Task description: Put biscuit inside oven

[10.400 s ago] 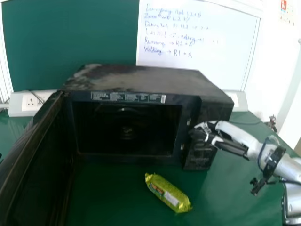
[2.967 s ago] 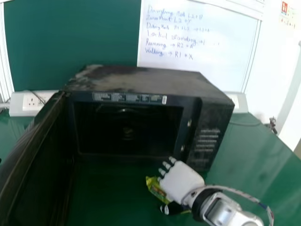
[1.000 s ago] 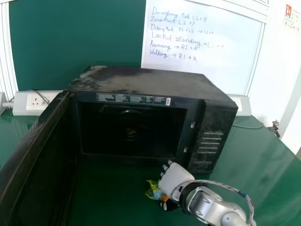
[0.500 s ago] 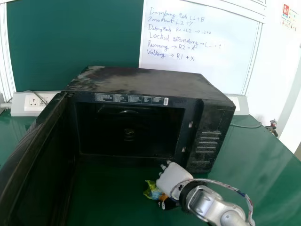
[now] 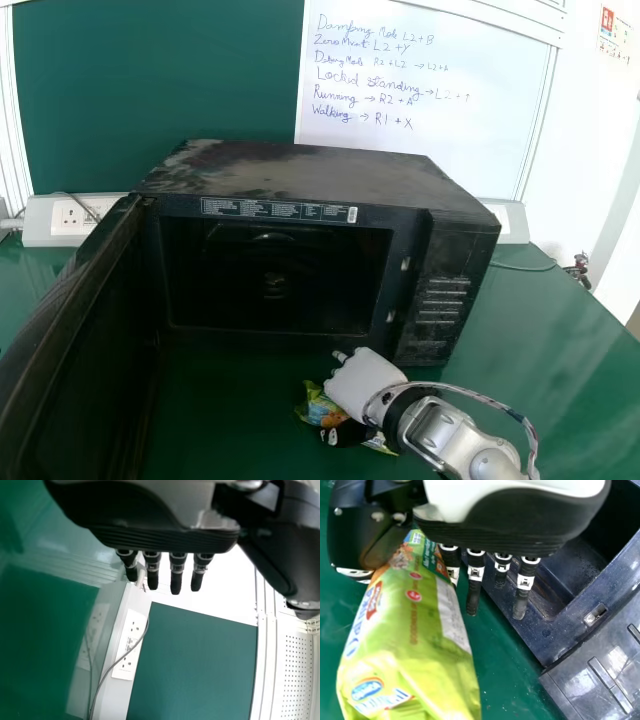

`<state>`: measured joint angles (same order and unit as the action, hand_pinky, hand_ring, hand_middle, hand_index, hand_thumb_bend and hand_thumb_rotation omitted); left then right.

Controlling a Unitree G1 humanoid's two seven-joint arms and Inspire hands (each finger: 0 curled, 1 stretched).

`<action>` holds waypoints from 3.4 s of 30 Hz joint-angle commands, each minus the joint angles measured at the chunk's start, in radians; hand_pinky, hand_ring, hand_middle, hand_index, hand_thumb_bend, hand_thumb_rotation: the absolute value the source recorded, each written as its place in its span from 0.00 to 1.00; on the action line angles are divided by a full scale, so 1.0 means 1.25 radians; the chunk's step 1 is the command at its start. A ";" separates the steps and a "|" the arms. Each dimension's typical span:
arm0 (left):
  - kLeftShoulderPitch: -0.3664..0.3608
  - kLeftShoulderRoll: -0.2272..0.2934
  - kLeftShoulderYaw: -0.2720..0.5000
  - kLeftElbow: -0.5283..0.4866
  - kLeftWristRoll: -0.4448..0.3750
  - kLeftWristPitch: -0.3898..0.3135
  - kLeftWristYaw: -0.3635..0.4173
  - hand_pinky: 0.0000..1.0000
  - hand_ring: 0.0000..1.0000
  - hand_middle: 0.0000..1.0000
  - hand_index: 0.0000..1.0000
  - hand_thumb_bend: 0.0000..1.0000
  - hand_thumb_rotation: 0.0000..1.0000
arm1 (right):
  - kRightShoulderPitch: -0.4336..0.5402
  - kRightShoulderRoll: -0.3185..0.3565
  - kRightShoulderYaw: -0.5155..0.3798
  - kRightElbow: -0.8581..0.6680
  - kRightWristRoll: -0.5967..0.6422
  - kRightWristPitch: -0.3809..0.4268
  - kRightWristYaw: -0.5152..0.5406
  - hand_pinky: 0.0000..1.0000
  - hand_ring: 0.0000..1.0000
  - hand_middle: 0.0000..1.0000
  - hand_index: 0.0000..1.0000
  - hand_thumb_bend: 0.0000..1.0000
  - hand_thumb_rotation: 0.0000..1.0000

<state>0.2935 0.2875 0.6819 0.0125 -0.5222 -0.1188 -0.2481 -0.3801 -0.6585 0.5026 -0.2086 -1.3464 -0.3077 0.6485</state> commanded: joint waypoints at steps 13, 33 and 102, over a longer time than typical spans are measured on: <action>-0.003 0.001 -0.002 -0.015 0.004 0.008 0.007 0.83 0.88 0.89 0.95 0.92 0.77 | 0.021 -0.007 0.028 0.016 0.021 -0.023 -0.026 0.73 0.77 0.79 0.57 0.86 0.20; -0.005 -0.001 -0.003 -0.012 0.004 0.004 0.005 0.83 0.88 0.89 0.95 0.91 0.77 | 0.025 0.001 -0.030 -0.067 0.117 0.001 -0.010 0.80 0.81 0.78 0.49 0.53 0.14; -0.004 -0.042 -0.026 -0.037 0.029 -0.016 0.021 0.81 0.87 0.87 0.92 0.90 0.76 | -0.210 0.245 0.027 0.094 0.064 0.077 -0.053 0.74 0.80 0.78 0.49 0.52 0.13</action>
<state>0.2928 0.2409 0.6575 -0.0182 -0.4905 -0.1278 -0.2242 -0.6134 -0.3633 0.5312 -0.1052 -1.2668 -0.2264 0.6018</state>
